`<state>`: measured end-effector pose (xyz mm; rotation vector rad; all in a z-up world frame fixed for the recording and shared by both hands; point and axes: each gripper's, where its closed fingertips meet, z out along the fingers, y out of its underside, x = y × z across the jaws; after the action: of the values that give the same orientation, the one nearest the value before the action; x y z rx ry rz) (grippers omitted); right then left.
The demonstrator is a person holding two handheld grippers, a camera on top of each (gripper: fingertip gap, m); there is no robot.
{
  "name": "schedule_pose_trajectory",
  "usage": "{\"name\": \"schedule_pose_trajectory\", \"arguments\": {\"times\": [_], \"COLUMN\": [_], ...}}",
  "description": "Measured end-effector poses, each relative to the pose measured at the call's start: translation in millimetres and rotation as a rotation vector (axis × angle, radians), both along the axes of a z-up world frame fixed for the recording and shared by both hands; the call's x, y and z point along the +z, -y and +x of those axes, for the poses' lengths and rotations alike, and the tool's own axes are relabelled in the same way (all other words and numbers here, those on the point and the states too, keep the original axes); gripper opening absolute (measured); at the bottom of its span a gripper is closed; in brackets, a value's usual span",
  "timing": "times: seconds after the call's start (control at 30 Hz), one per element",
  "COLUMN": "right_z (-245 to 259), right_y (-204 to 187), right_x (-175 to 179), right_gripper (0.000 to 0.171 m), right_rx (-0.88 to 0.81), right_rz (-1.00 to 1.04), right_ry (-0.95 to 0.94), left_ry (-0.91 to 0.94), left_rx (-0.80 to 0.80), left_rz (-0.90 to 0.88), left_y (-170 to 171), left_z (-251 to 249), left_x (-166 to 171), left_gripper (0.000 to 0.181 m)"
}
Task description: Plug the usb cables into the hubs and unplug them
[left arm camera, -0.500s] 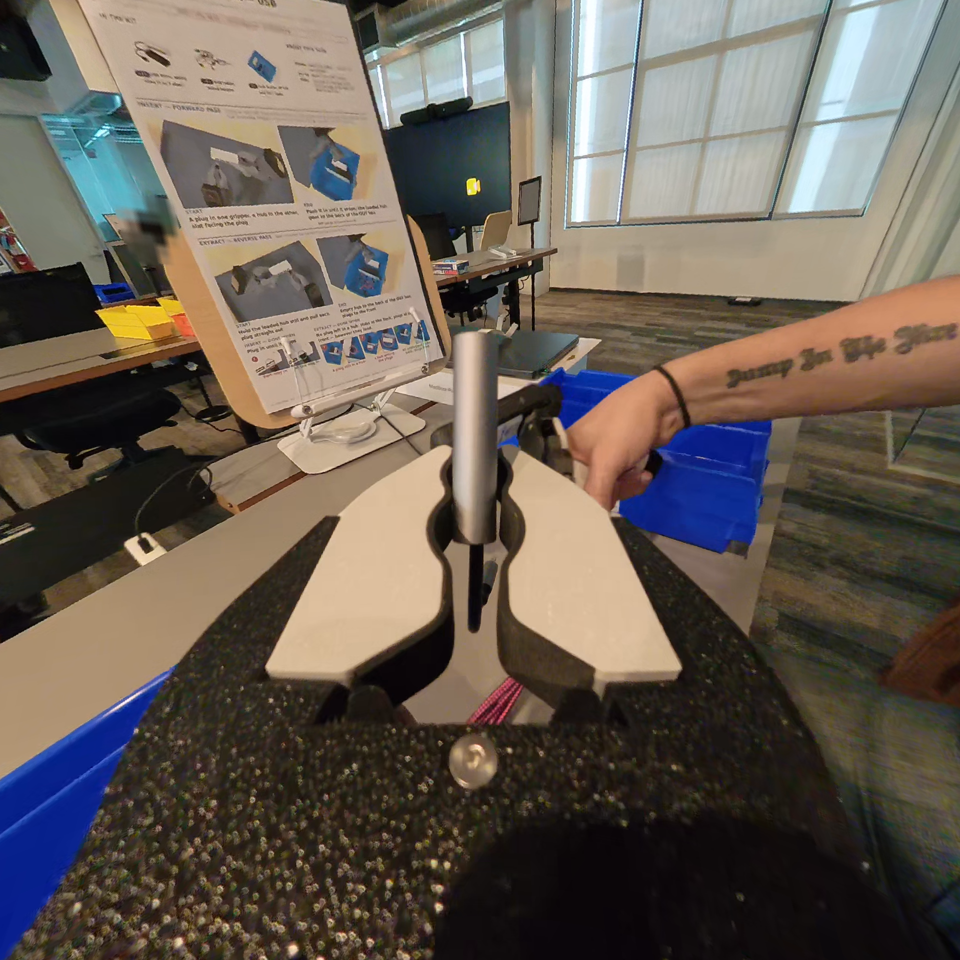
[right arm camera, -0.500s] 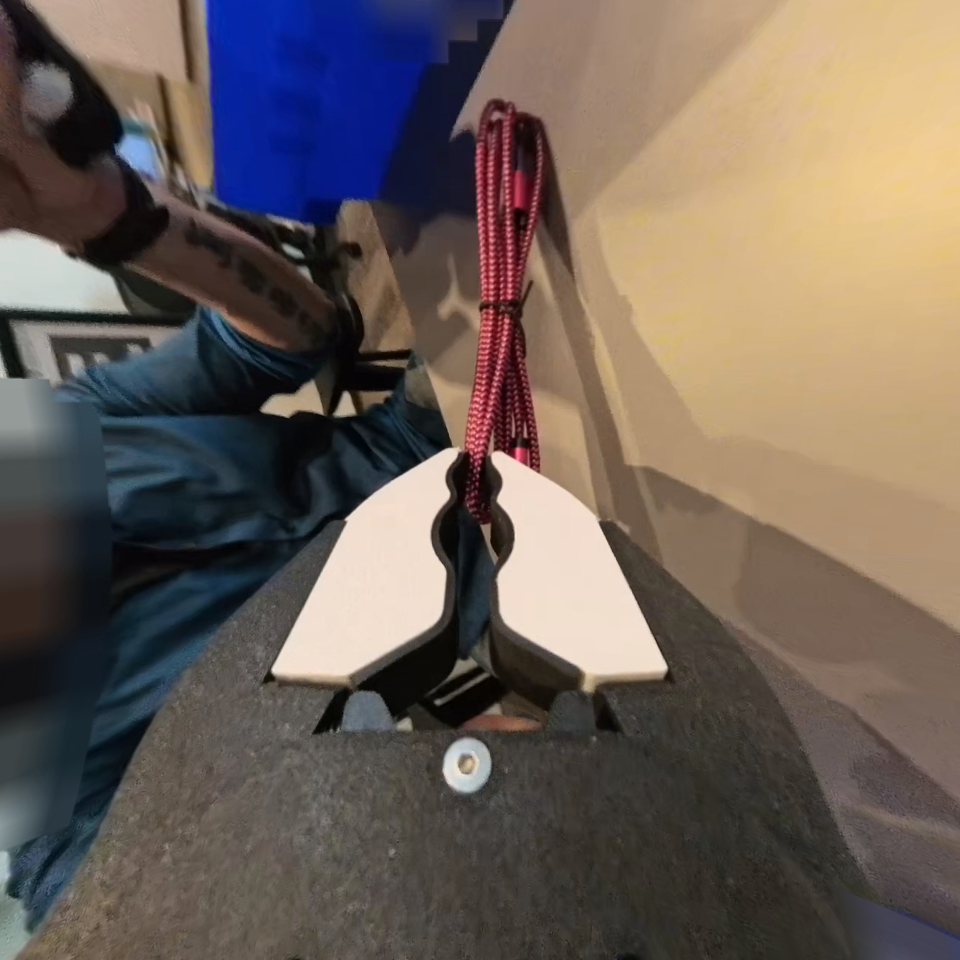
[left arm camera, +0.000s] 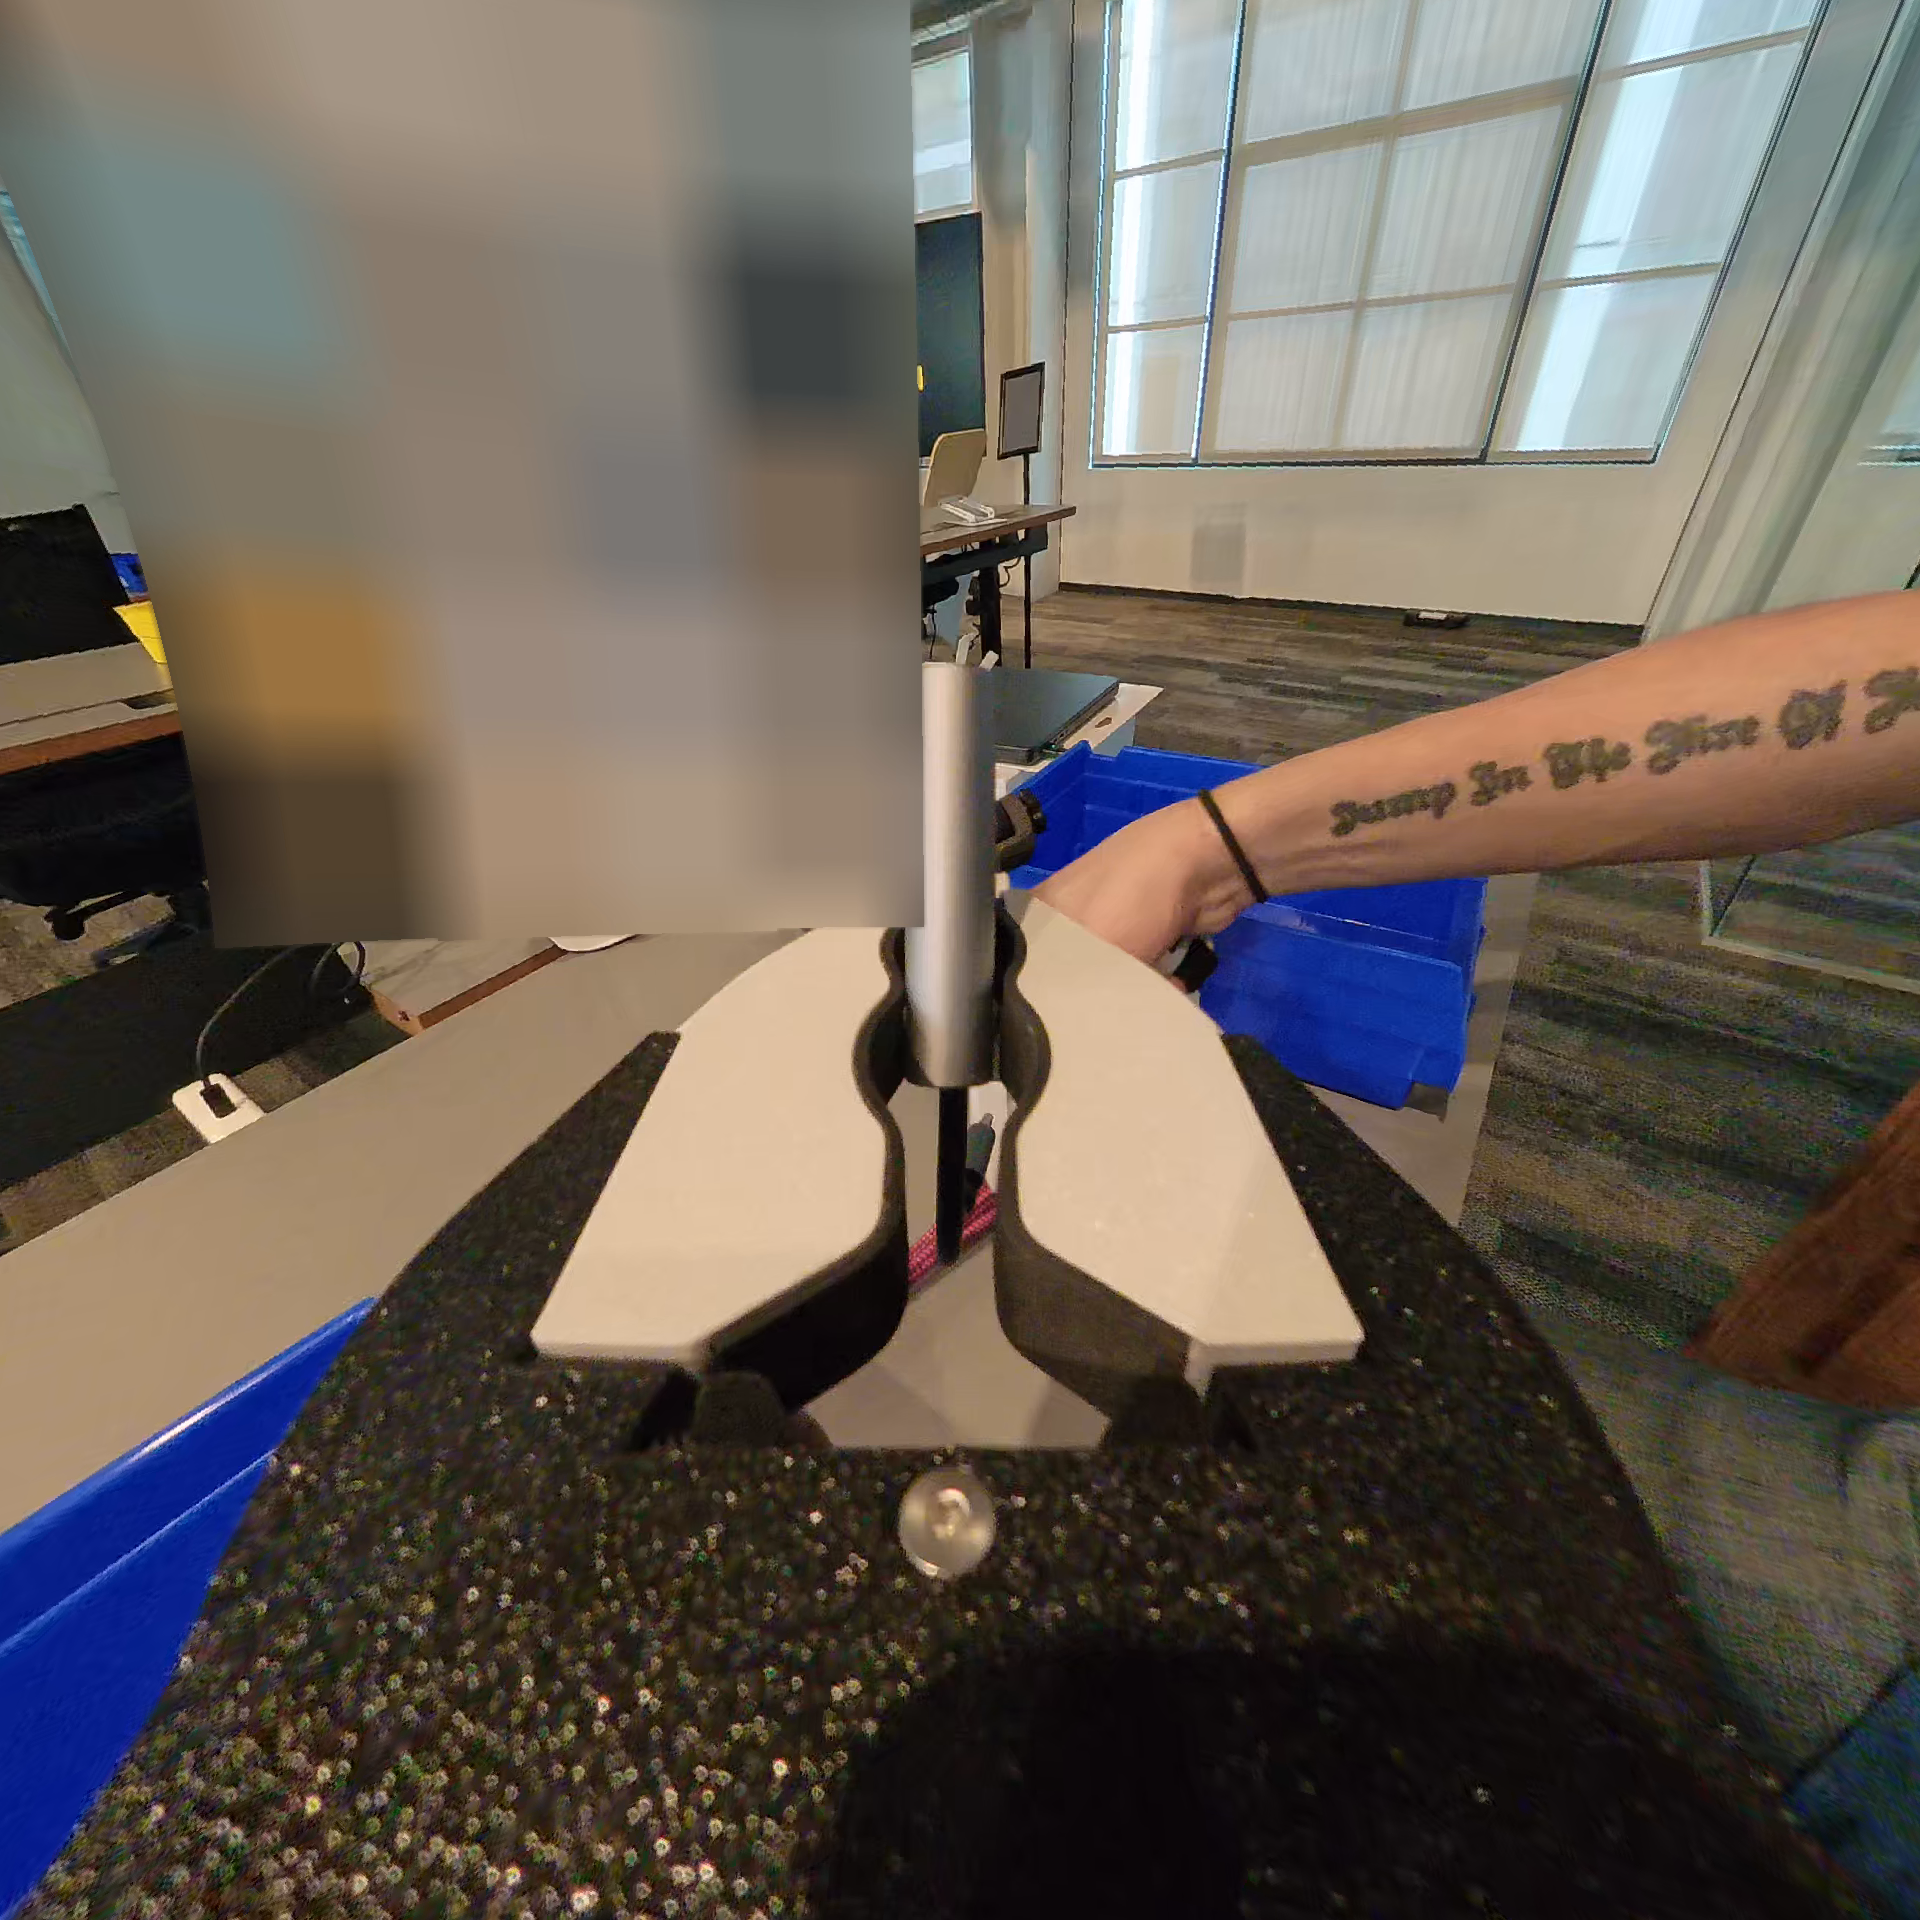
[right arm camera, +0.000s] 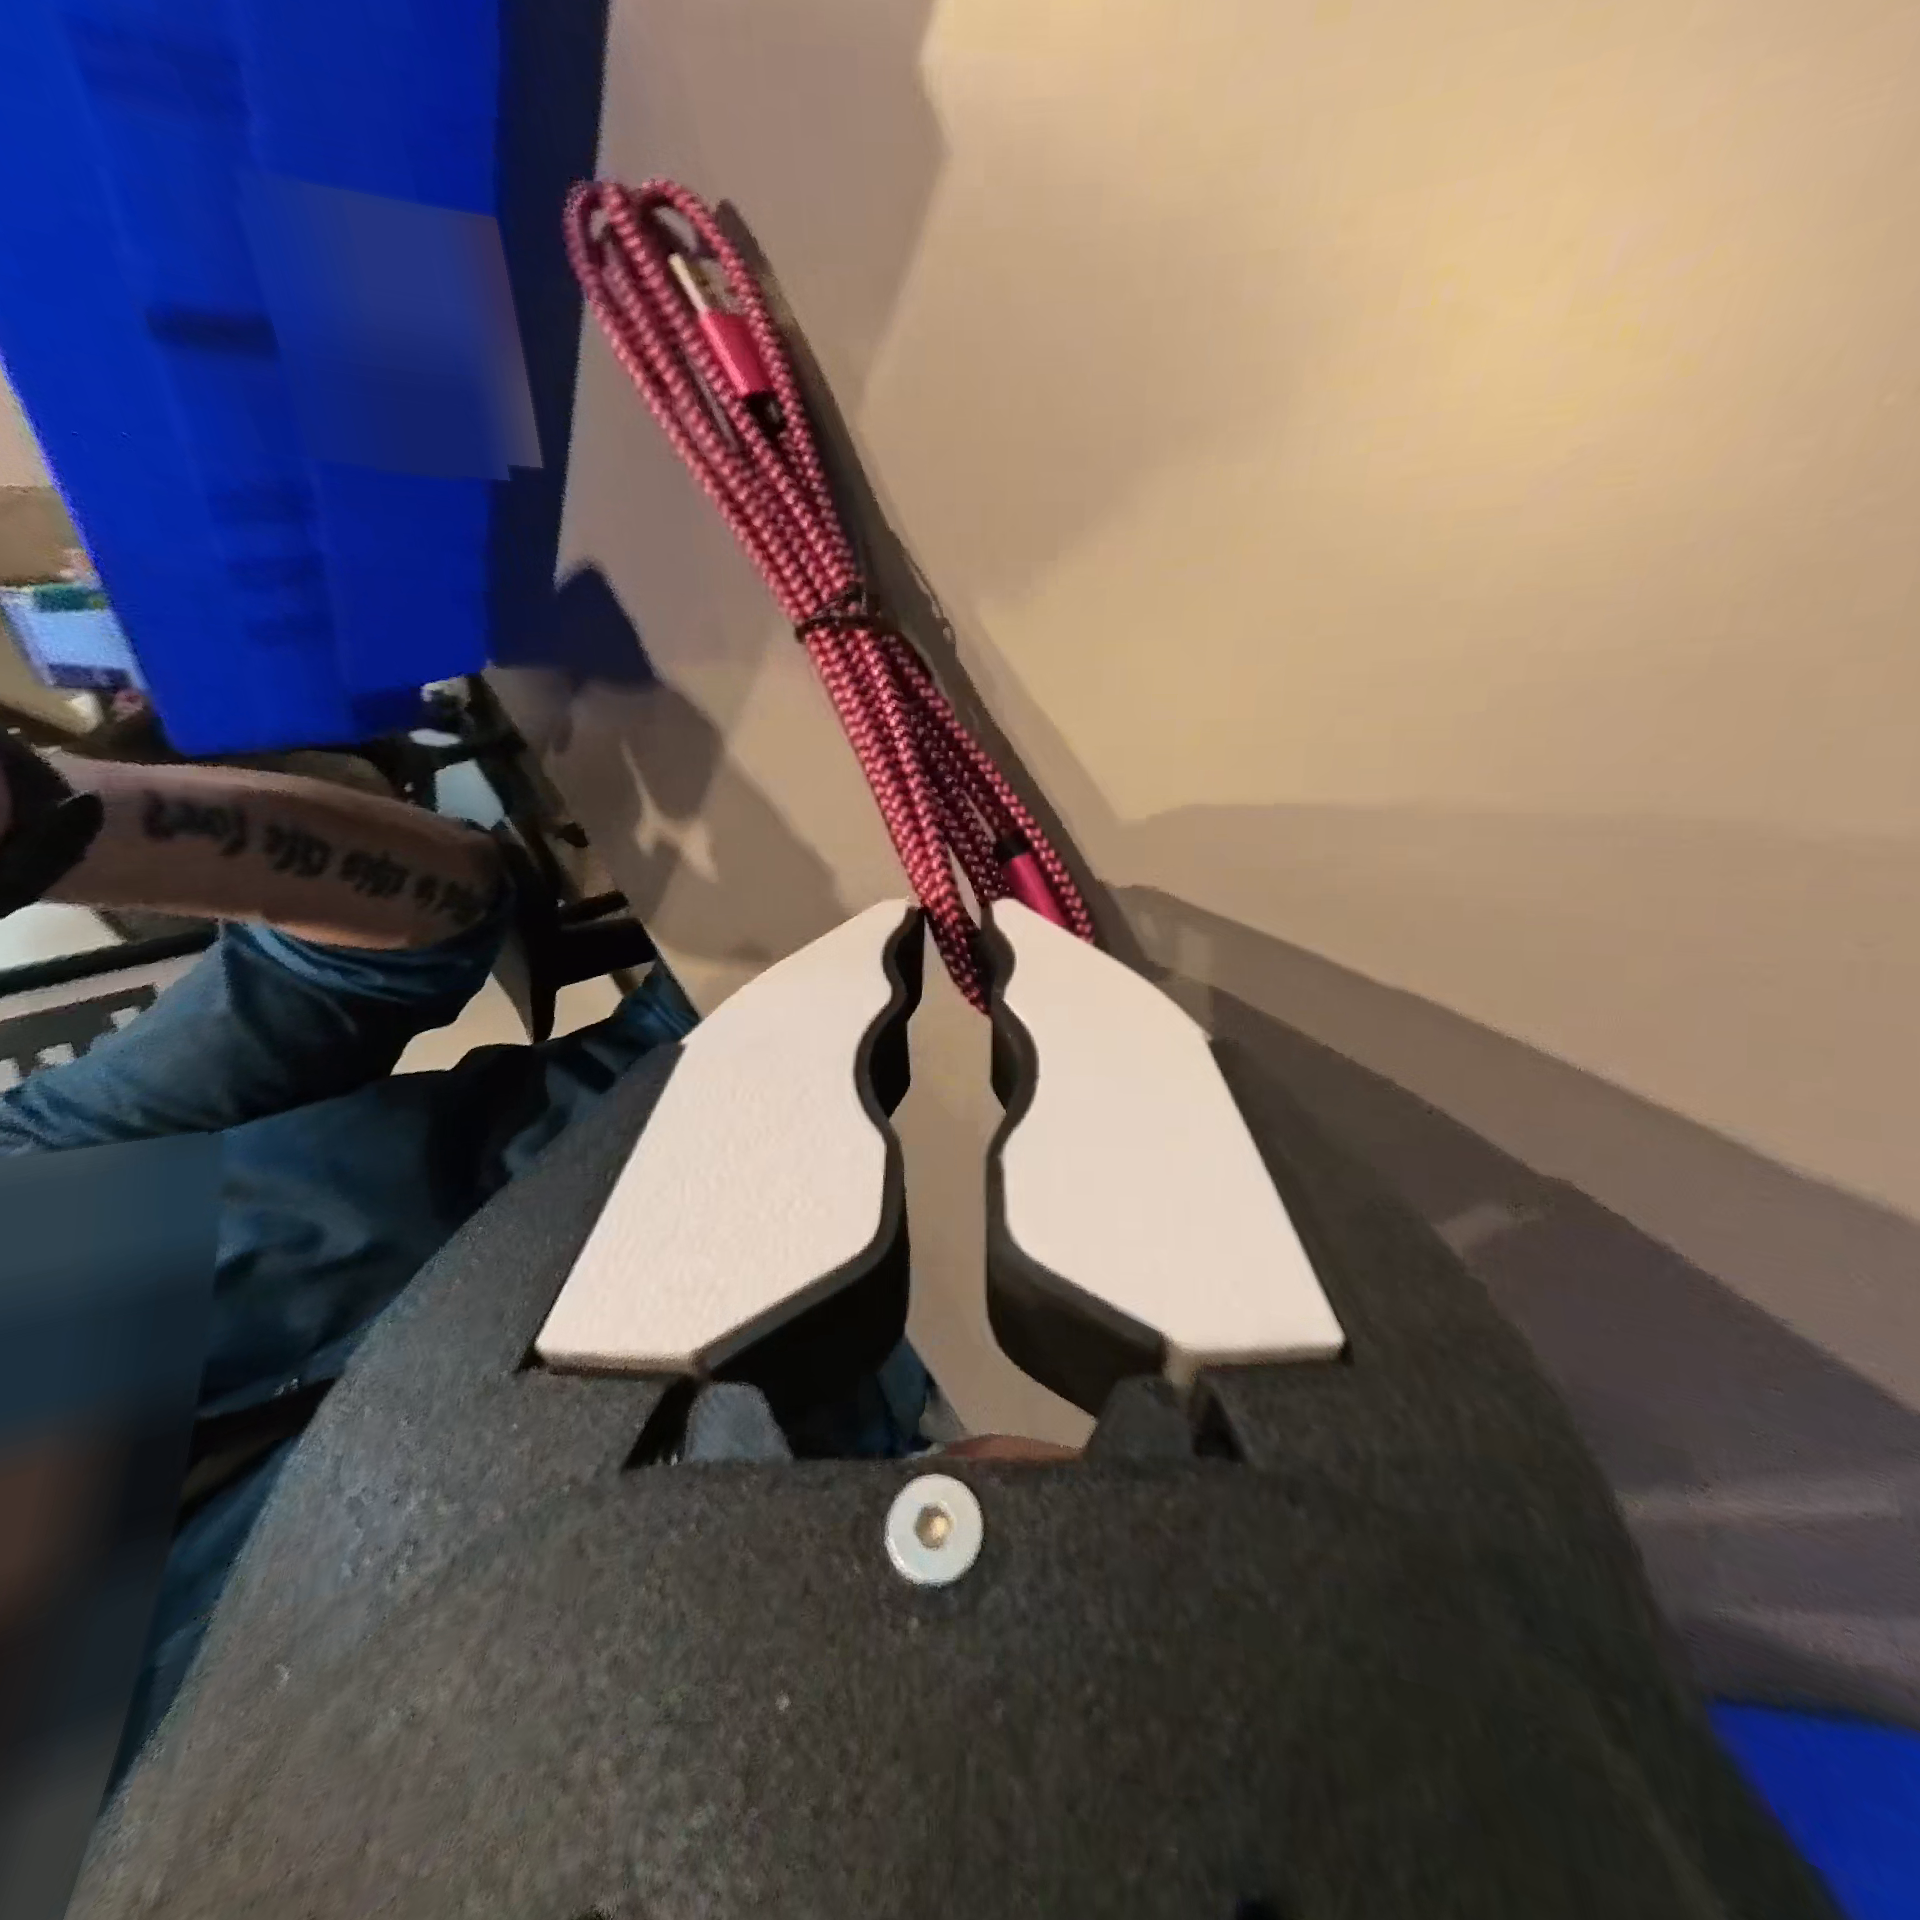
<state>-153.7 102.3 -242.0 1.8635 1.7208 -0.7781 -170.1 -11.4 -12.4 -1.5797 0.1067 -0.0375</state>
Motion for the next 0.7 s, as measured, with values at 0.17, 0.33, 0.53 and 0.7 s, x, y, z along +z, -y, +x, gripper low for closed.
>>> {"name": "schedule_pose_trajectory", "arguments": {"times": [0.17,0.33,0.53,0.7], "right_z": [-6.7,-12.0,-21.0,-31.1], "right_y": [-5.0,-17.7,-38.9,-51.9], "right_x": [-2.9,-5.5,-7.6,-3.8], "right_gripper": [0.011,0.021,0.041,0.023], "right_rx": [-0.014,0.024,0.115,0.197], "right_rz": [0.028,0.145,0.405,0.649], "right_ry": [-0.018,-0.067,-0.165,-0.253], "left_ry": [0.013,0.028,0.031,0.037], "left_rx": [-0.009,-0.025,-0.036,-0.046], "left_rz": [0.007,0.008,0.009,0.008], "left_y": [0.9,0.1,-0.2,-1.4], "left_z": [-0.1,1.6,4.1,6.0], "left_x": [1.0,0.6,1.2,0.5], "left_gripper": [0.012,0.012,0.012,0.012]}}
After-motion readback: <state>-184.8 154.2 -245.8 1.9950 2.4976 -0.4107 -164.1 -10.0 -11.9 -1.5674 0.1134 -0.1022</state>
